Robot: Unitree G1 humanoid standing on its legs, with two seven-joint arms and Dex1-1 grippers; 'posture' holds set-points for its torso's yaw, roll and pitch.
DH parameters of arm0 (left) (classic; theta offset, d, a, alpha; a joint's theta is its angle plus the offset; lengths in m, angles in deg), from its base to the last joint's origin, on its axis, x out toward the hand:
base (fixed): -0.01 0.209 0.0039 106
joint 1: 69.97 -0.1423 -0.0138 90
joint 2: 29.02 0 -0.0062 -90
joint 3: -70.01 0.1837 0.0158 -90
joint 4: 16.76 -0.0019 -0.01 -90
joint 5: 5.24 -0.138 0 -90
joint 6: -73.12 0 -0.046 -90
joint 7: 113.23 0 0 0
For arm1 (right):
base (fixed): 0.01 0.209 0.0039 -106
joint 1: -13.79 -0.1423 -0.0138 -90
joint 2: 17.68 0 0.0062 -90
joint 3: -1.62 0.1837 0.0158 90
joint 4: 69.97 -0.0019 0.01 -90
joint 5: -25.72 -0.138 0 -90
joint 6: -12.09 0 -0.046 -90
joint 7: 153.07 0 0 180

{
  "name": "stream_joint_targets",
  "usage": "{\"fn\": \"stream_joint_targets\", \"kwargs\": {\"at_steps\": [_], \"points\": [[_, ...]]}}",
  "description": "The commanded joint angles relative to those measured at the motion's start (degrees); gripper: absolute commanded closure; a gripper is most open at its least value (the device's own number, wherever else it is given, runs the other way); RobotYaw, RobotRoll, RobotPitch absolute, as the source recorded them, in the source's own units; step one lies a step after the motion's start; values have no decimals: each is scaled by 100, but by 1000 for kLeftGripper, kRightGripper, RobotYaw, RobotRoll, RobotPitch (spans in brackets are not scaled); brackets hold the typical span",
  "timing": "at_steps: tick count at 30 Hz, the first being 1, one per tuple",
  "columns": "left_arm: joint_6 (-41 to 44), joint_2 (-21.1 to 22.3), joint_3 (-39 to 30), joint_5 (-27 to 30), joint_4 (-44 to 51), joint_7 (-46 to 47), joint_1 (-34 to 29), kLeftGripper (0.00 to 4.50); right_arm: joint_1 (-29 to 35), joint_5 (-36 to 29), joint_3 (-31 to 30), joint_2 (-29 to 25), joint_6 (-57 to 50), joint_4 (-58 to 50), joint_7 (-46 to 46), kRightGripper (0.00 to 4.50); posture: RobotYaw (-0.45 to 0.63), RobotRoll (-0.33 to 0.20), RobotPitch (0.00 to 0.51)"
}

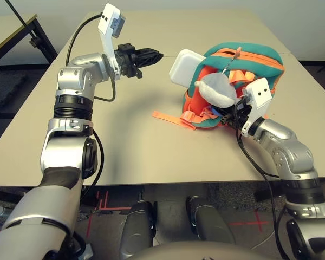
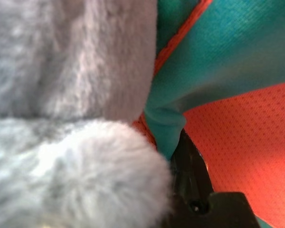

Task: Put the pencil case into the backpack and zip it.

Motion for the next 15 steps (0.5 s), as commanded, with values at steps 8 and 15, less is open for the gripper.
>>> {"fn": "stream_joint_targets", "kwargs": {"at_steps": [8, 15], "points": [[16, -285, 234, 40, -163, -50, 32, 4500, 128, 138, -166, 19, -178, 150, 21, 4348, -233, 0, 101], [-617, -896, 461, -211, -1335, -133, 585, 4500, 184, 153, -152, 9, -176, 120, 14, 4348, -233, 0, 100]]}}
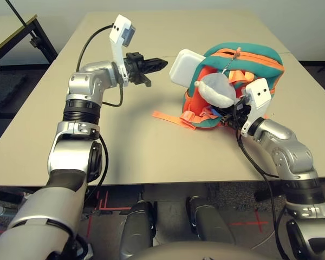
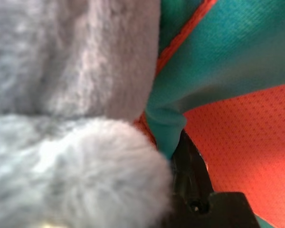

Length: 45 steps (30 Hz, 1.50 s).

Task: Put the pencil case into the backpack and zip it.

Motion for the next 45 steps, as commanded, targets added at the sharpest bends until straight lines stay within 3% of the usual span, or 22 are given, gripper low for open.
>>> {"fn": "stream_joint_targets", "kwargs": {"at_steps": [1, 7, 10, 14, 20, 22, 25, 30, 33, 38, 45], "points": [[-394, -341, 182, -168, -698, -86, 384, 4500, 142, 98, -142, 3, -175, 155, -15, 4348, -233, 0, 100], [-945, -1004, 300, -379, -1598, -72, 794, 4500, 129, 107, -134, 5, -173, 161, -10, 4348, -244, 0, 100], [-1075, -1092, 274, -450, -1765, -87, 834, 4500, 129, 108, -131, 12, -183, 146, 7, 4348, -251, 0, 101], [-1070, -949, 179, -417, -1685, -117, 761, 4500, 182, 104, -117, 19, -191, 92, 33, 4348, -255, 0, 103], [-719, -348, -142, -149, -1035, -66, 586, 4500, 218, 106, -128, 39, -190, 78, 49, 4348, -244, 0, 103], [-407, -134, -180, -41, -575, -146, 440, 4120, 201, 114, -147, 37, -180, 95, 27, 4348, -238, 0, 103], [201, 201, -163, 182, 300, -360, 161, 3210, 144, 124, -160, 35, -172, 149, 1, 4348, -225, 0, 105], [1299, 780, 138, 716, 2509, -853, -609, 1130, 50, 148, -205, 30, -125, 281, -80, 4348, -205, 0, 106], [1650, 914, 326, 925, 3333, -881, -923, 5, 24, 162, -218, 38, -100, 333, -105, 4348, -201, 0, 105], [1763, 867, 630, 1027, 3910, -756, -1132, 0, -27, 172, -242, 62, -70, 396, -115, 4348, -200, 0, 98], [1178, 460, 1090, 620, 3436, -332, -1066, 0, -46, 179, -251, 91, -40, 419, -101, 4348, -205, 0, 93]]}}
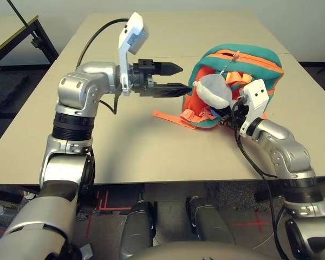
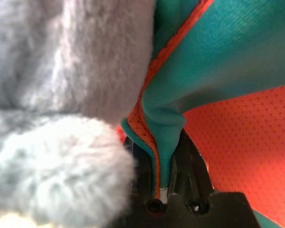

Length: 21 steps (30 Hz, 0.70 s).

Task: Put the pencil case into the backpack and zip it.

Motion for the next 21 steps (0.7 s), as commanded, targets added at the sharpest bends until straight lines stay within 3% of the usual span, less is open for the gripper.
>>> {"fn": "stream_joint_targets", "kwargs": {"at_steps": [1, 13, 21], "points": [[-302, -222, 210, -234, -368, 277, 63, 0, 72, 119, -208, 48, -145, 165, -34, 4348, -205, 0, 93], [-1111, -1021, 426, -631, -1581, 540, 478, 0, 137, 144, -173, 73, -157, 95, 6, 4348, -232, 0, 88], [-1042, -1149, 424, -564, -1596, 436, 460, 0, 164, 164, -173, 110, -172, 72, 22, 4348, -233, 0, 95]]}}
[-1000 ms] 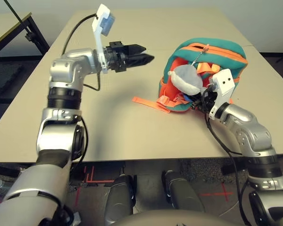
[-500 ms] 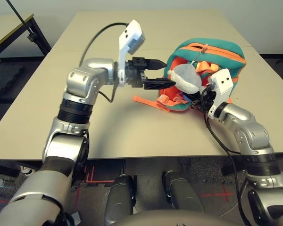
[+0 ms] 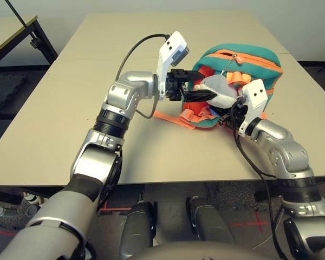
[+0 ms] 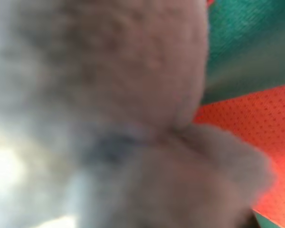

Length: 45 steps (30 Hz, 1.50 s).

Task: Put the pencil case into the backpack and zip it.

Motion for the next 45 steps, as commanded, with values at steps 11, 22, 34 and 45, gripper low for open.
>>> {"fn": "stream_joint_targets", "kwargs": {"at_steps": [11, 22, 34, 45], "points": [[360, -38, 16, 117, 113, -136, -36, 1804, 102, 128, -202, 62, -145, 162, -38, 4348, -227, 0, 97], [450, -26, 13, 110, 73, -77, -36, 4248, 113, 133, -210, 63, -156, 145, -39, 4348, -227, 0, 100], [917, 502, -884, 462, 573, 527, 261, 4248, 113, 146, -222, 78, -127, 193, -38, 4348, -226, 0, 102], [500, 1677, -1683, 334, -706, 1006, 639, 4249, 18, 165, -310, 95, -35, 377, -112, 4348, -189, 0, 103]]}}
